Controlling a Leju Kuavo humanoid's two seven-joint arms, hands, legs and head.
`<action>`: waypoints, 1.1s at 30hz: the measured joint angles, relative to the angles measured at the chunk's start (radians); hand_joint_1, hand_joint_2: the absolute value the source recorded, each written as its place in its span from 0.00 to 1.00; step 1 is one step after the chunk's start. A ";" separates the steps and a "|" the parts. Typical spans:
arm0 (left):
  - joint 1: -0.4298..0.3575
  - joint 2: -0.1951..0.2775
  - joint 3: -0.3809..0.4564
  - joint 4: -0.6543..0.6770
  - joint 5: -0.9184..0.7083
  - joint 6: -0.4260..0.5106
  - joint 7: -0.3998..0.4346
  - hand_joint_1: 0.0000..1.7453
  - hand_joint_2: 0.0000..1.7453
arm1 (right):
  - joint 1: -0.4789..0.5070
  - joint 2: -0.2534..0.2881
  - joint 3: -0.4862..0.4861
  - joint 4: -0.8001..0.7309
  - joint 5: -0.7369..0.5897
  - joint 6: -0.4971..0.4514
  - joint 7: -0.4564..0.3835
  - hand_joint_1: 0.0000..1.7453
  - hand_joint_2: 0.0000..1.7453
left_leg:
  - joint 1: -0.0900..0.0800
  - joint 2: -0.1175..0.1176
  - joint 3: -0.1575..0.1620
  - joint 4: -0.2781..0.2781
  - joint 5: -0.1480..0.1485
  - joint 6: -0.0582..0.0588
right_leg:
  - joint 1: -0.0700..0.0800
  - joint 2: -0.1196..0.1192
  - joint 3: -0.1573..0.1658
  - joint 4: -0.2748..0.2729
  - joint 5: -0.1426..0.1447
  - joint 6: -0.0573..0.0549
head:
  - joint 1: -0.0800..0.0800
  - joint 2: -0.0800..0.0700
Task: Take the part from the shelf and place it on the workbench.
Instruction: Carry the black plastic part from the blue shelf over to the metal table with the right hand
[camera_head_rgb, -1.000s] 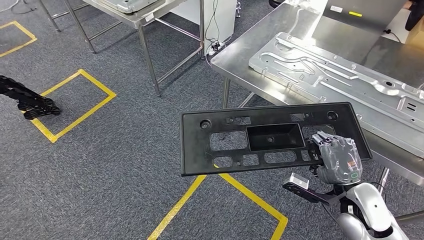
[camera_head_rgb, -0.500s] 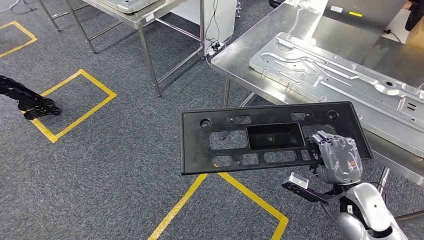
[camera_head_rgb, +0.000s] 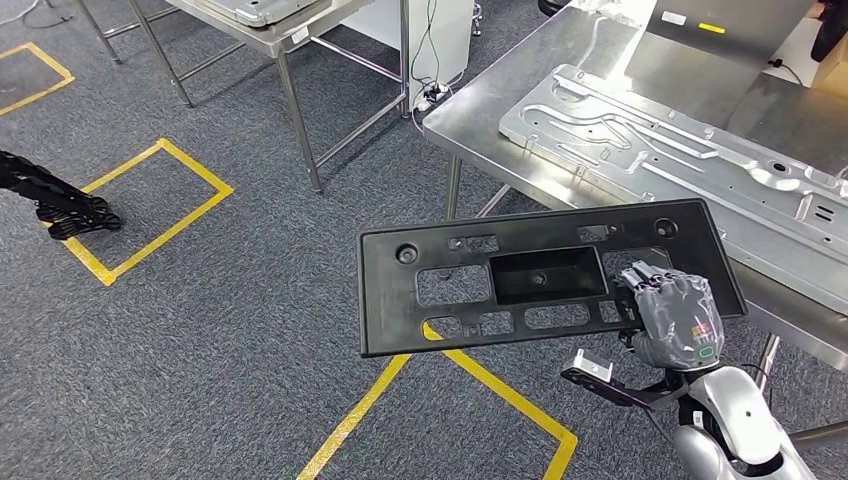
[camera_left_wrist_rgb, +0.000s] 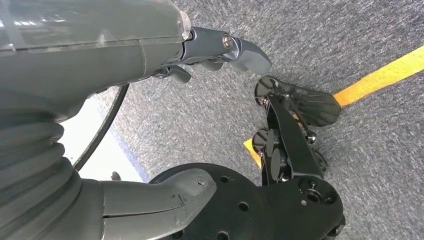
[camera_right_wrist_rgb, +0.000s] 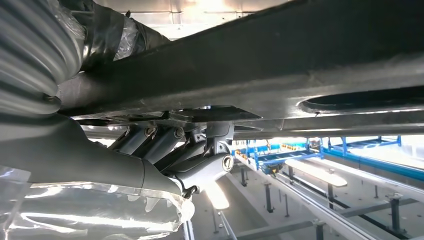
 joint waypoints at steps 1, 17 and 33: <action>0.000 0.000 0.000 0.000 0.000 0.000 0.000 0.00 1.00 | 0.000 0.000 0.000 0.000 -0.003 0.003 0.000 1.00 1.00 | 0.000 0.000 0.000 0.000 0.000 0.000 | 0.000 0.000 0.000 0.000 0.000 0.000 | 0.000 0.000; 0.000 0.000 -0.002 0.000 0.002 0.004 0.001 0.00 1.00 | 0.000 0.000 0.000 0.001 -0.032 0.024 0.000 1.00 1.00 | -0.002 0.000 -0.001 0.002 -0.001 0.001 | -0.002 0.000 0.000 -0.001 0.001 0.001 | 0.000 0.000; 0.000 0.002 -0.005 0.000 0.000 0.000 -0.001 0.00 1.00 | -0.005 -0.008 0.000 0.010 -0.046 0.034 -0.004 1.00 1.00 | 0.022 0.005 0.027 -0.023 0.000 0.008 | -0.033 0.001 -0.109 0.200 -0.051 0.052 | 0.001 0.000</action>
